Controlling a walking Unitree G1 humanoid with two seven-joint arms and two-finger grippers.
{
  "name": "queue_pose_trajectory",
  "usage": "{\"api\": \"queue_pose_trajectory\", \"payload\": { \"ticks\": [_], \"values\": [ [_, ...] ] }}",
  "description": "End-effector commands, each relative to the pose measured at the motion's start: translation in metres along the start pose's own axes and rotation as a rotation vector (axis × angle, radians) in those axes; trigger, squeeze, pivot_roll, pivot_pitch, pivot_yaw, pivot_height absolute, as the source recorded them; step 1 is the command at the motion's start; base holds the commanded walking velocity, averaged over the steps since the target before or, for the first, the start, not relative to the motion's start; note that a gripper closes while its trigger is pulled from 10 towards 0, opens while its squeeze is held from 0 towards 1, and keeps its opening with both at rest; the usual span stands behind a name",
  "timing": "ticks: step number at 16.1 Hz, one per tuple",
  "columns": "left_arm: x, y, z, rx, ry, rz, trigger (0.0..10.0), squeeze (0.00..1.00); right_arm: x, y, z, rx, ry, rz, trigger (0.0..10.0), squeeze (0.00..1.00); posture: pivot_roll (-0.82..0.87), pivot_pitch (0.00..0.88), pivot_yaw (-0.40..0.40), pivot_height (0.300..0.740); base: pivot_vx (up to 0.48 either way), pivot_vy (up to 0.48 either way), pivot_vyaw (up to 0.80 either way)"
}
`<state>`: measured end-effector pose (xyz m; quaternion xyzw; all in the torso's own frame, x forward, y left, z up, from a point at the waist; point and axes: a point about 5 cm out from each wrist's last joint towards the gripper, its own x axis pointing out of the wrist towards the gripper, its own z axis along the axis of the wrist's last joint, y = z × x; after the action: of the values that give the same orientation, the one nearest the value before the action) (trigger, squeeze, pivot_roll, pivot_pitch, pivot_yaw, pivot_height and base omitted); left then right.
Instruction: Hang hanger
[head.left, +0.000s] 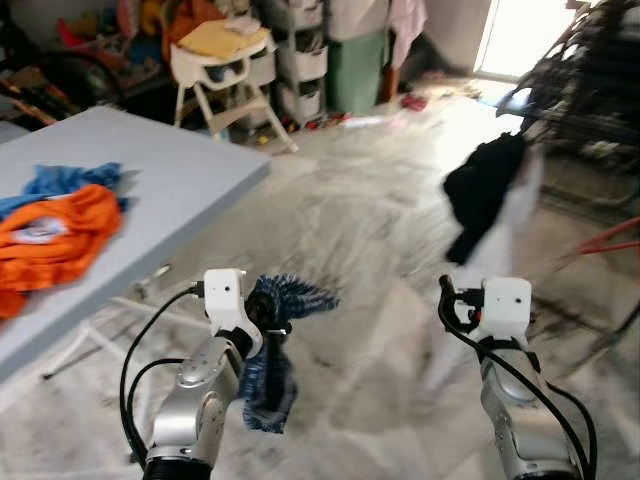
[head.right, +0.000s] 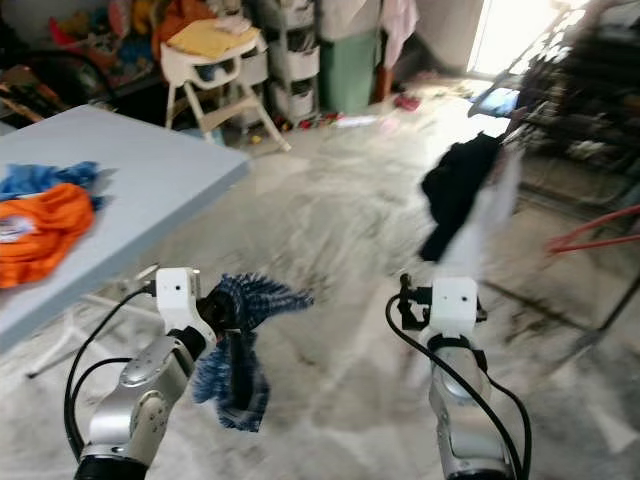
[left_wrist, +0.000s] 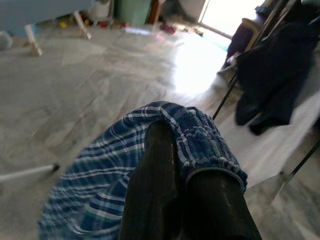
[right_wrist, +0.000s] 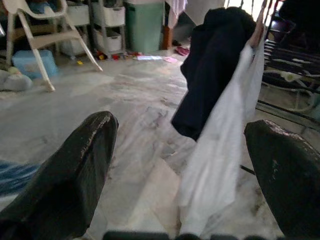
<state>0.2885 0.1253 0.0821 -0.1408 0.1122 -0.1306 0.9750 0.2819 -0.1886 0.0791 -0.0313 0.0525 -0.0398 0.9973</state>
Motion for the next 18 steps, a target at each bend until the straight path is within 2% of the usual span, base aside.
{"api": "queue_pose_trajectory", "payload": {
  "ticks": [1,4,8,11,14,18],
  "values": [
    [-0.002,0.008,0.002,0.006,-0.006,0.025,10.0,0.0,-0.002,0.01,0.002,0.029,0.013,0.056,10.0,0.0,-0.15,0.0,0.049,0.74,0.0,-0.307,0.0],
    [-0.002,0.009,0.002,0.02,-0.006,0.032,10.0,0.0,-0.004,0.009,0.003,0.065,0.002,0.049,10.0,0.0,-0.15,0.0,0.053,0.74,0.0,-0.184,0.0],
    [-0.014,0.015,-0.003,0.141,-0.057,0.078,10.0,0.0,-0.005,0.004,0.01,0.073,-0.025,0.034,10.0,0.0,-0.16,0.0,0.053,0.74,0.0,0.0,0.0],
    [-0.012,0.014,-0.002,0.067,-0.048,0.052,10.0,0.0,-0.005,0.003,0.008,0.087,-0.008,0.016,10.0,0.0,-0.17,0.0,0.05,0.74,0.0,0.0,-0.15],
    [-0.004,0.004,0.001,0.047,-0.081,0.008,10.0,0.0,0.001,0.004,0.01,0.08,-0.009,0.013,10.0,0.0,-0.17,0.0,0.052,0.74,0.172,0.0,-0.71],
    [-0.002,0.004,0.003,0.047,-0.088,-0.004,10.0,0.0,0.004,0.003,0.014,0.08,-0.017,0.001,10.0,0.0,-0.17,0.0,0.056,0.74,0.28,0.0,-0.8]
  ]
}}
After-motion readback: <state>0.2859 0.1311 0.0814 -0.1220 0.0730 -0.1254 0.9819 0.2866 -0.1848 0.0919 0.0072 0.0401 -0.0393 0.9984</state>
